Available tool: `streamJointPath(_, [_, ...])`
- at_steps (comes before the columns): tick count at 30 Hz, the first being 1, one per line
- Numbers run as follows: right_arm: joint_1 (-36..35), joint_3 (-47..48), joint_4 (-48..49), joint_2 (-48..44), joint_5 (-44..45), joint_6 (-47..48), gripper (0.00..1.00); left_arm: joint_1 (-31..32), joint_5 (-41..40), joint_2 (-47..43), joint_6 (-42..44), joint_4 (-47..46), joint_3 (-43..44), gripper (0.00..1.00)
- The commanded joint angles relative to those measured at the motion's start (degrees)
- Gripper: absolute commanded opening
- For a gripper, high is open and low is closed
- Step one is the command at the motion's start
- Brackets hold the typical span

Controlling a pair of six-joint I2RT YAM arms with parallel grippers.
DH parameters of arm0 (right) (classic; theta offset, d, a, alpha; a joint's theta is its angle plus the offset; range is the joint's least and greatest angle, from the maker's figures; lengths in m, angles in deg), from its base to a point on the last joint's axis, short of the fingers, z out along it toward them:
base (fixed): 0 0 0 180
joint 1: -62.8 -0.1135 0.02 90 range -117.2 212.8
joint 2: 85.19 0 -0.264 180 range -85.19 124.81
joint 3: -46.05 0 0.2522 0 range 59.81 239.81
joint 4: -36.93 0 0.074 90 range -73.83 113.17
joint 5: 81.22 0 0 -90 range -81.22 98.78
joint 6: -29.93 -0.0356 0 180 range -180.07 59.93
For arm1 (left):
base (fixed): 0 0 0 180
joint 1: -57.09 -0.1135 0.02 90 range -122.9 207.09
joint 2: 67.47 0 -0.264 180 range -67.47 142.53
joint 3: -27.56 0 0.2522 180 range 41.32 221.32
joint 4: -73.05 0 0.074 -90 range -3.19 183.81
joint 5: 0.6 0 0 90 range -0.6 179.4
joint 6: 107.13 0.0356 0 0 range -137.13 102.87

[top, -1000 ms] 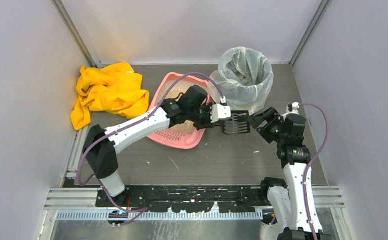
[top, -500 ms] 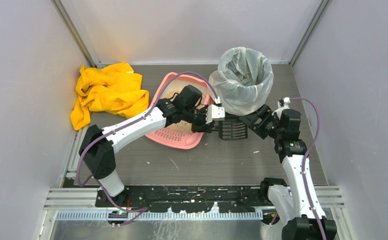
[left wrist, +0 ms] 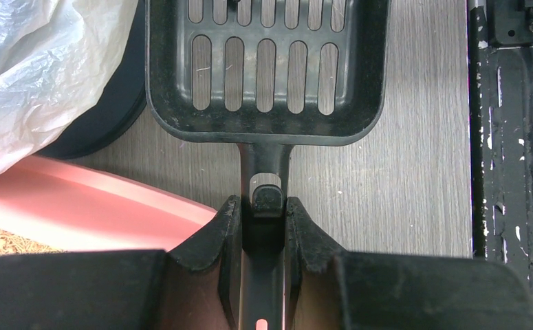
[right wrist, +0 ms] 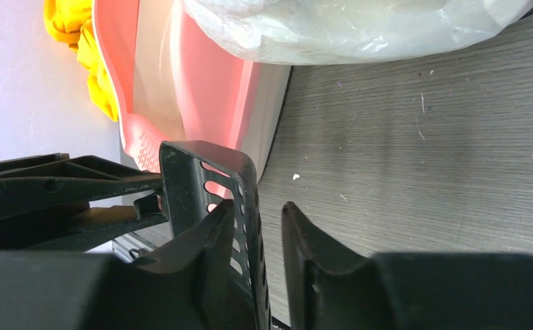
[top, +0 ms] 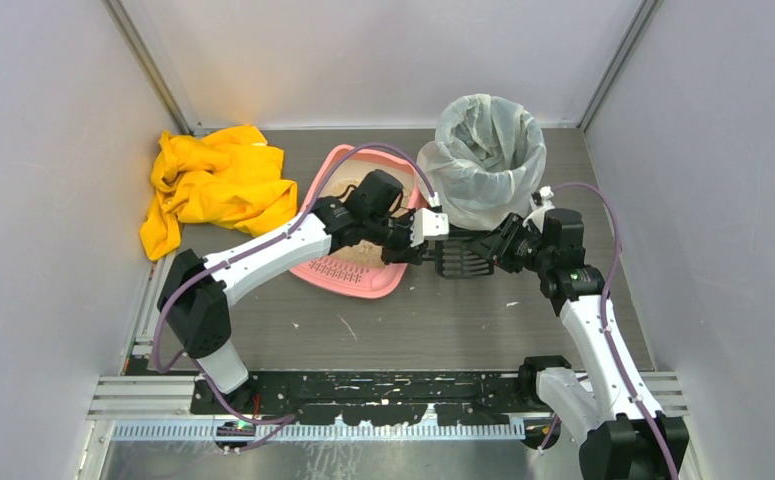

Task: Clean the litter box

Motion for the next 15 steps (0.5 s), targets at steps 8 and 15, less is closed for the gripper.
streamJointPath(8, [-0.5,1.6,1.3,-0.4,-1.0,1.4,0.01,-0.6,-4.9,-1.4,-1.1,-5.5,0.0,0.00])
streamJointPath(15, [-0.5,1.7,3.4,-0.4,-2.0,0.2,0.01,-0.7,-16.5,-4.1,-5.5,-13.5,-4.8,0.17])
